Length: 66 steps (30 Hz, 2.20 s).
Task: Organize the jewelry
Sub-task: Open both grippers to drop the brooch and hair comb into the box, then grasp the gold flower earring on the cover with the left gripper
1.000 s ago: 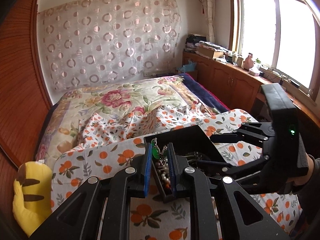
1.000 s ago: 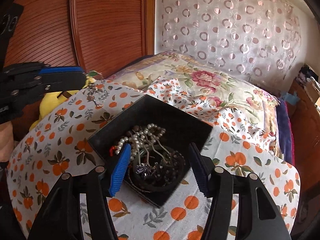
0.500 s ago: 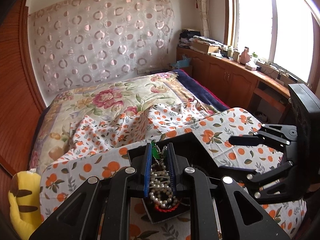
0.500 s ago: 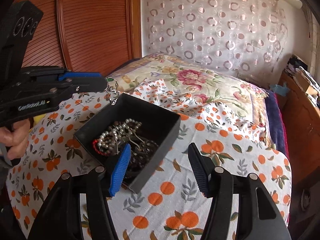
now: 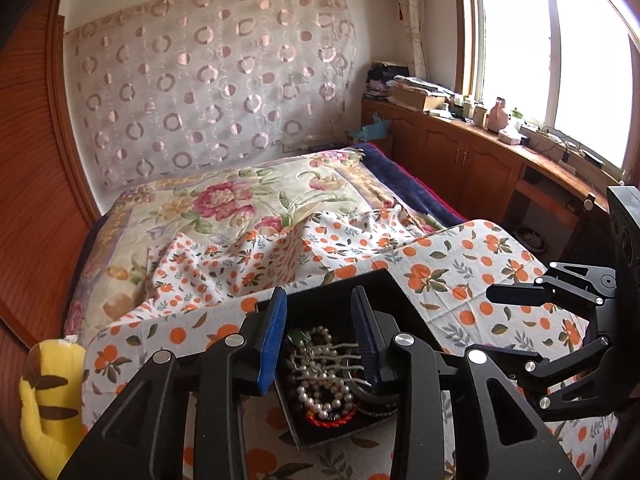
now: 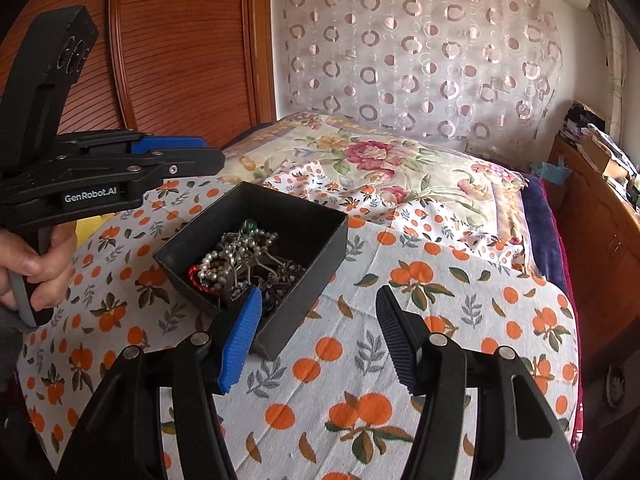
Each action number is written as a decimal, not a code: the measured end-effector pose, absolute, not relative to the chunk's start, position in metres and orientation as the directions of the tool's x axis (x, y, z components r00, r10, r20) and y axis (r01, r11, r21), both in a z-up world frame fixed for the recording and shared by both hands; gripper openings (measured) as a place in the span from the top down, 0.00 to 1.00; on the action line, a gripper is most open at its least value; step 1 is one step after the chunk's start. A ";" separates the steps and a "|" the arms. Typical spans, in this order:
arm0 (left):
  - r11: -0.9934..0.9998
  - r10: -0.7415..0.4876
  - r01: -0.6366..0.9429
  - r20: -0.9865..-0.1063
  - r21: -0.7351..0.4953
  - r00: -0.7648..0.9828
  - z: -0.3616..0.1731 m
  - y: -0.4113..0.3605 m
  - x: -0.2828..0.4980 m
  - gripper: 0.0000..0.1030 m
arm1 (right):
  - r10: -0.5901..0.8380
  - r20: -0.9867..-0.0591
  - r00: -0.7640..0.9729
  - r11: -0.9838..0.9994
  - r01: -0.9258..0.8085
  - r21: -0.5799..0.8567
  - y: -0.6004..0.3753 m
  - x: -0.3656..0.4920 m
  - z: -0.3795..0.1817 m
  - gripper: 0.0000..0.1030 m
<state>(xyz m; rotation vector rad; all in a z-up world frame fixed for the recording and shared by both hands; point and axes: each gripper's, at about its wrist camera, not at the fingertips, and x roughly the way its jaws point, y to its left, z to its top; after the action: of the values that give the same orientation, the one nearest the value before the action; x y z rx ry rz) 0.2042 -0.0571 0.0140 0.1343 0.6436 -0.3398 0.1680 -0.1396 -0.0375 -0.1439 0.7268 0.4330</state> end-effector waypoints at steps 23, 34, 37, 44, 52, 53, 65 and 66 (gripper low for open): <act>0.930 -0.267 0.365 -0.628 0.029 0.730 -0.007 -0.051 0.118 0.48 | 0.327 -0.687 0.649 0.898 -0.439 0.013 -0.142 0.091 -0.052 0.41; 0.922 -0.276 0.387 -0.675 0.015 0.684 -0.036 -0.047 0.098 0.47 | 0.374 -0.751 0.544 0.858 -0.511 0.057 -0.117 0.080 -0.089 0.78; 0.925 -0.278 0.381 -0.692 -0.004 0.666 -0.048 -0.042 0.097 0.47 | 0.382 -0.762 0.523 0.851 -0.520 0.069 -0.110 0.082 -0.094 0.85; 0.923 -0.283 0.384 -0.719 -0.024 0.635 -0.065 -0.041 0.095 0.47 | 0.353 -0.790 0.501 0.860 -0.506 0.063 -0.102 0.086 -0.103 0.85; 0.909 -0.302 0.415 -0.735 -0.031 0.608 -0.073 -0.054 0.092 0.47 | 0.348 -0.792 0.501 0.856 -0.515 0.050 -0.103 0.084 -0.103 0.88; 0.907 -0.304 0.420 -0.736 -0.030 0.605 -0.073 -0.056 0.092 0.47 | 0.346 -0.788 0.510 0.858 -0.512 0.045 -0.105 0.084 -0.102 0.88; 0.878 -0.310 0.478 -0.775 -0.011 0.551 -0.081 -0.090 0.099 0.50 | 0.343 -0.762 0.549 0.884 -0.463 0.065 -0.136 0.079 -0.096 0.89; 0.876 -0.312 0.482 -0.777 -0.012 0.547 -0.081 -0.092 0.100 0.52 | 0.343 -0.762 0.550 0.885 -0.460 0.066 -0.138 0.078 -0.096 0.89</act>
<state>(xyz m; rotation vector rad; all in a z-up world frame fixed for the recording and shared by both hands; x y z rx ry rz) 0.0999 -0.0922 -0.0813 0.2126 0.8730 -0.4746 0.0782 -0.1380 -0.0964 -0.1479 0.8665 0.4771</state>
